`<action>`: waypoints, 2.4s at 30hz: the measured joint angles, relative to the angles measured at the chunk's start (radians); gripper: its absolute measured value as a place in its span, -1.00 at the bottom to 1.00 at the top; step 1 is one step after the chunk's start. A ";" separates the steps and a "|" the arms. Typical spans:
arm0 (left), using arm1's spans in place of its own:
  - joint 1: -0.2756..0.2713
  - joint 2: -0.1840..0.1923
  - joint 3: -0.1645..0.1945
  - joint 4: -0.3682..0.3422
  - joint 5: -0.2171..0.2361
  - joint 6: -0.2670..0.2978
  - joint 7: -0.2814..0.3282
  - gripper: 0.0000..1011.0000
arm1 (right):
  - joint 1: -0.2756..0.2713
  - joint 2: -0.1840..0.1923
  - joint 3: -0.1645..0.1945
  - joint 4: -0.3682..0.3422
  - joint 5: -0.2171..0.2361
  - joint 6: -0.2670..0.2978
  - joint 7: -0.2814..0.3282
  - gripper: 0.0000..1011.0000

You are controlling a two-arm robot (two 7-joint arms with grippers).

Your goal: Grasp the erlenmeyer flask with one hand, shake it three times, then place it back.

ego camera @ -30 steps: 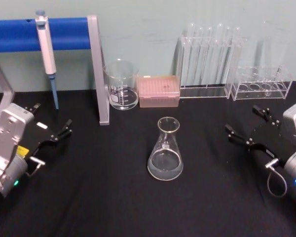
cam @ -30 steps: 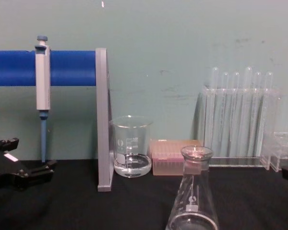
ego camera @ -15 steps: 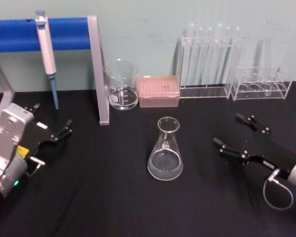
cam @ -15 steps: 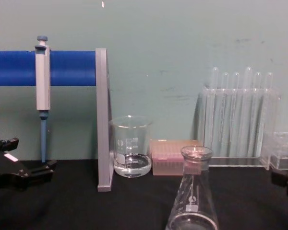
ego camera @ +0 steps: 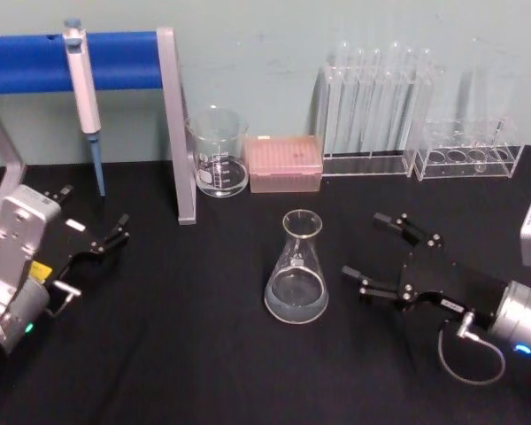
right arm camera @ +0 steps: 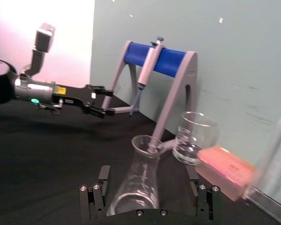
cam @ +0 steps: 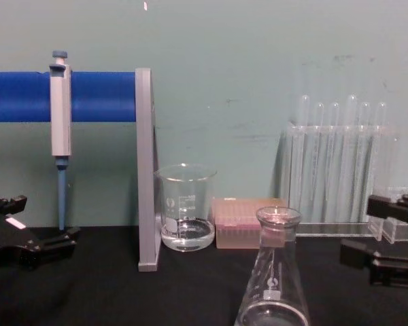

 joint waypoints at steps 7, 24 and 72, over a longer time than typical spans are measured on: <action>0.000 0.000 0.000 0.000 0.000 0.000 0.000 0.98 | 0.027 -0.040 -0.005 0.038 0.025 0.015 0.052 0.98; 0.000 0.000 0.000 0.000 0.000 0.000 0.000 0.98 | 0.119 -0.124 -0.041 0.163 0.051 0.070 0.102 0.98; 0.000 0.000 0.000 0.000 0.000 0.000 0.000 0.98 | 0.271 -0.249 -0.115 0.382 0.008 0.081 0.130 0.98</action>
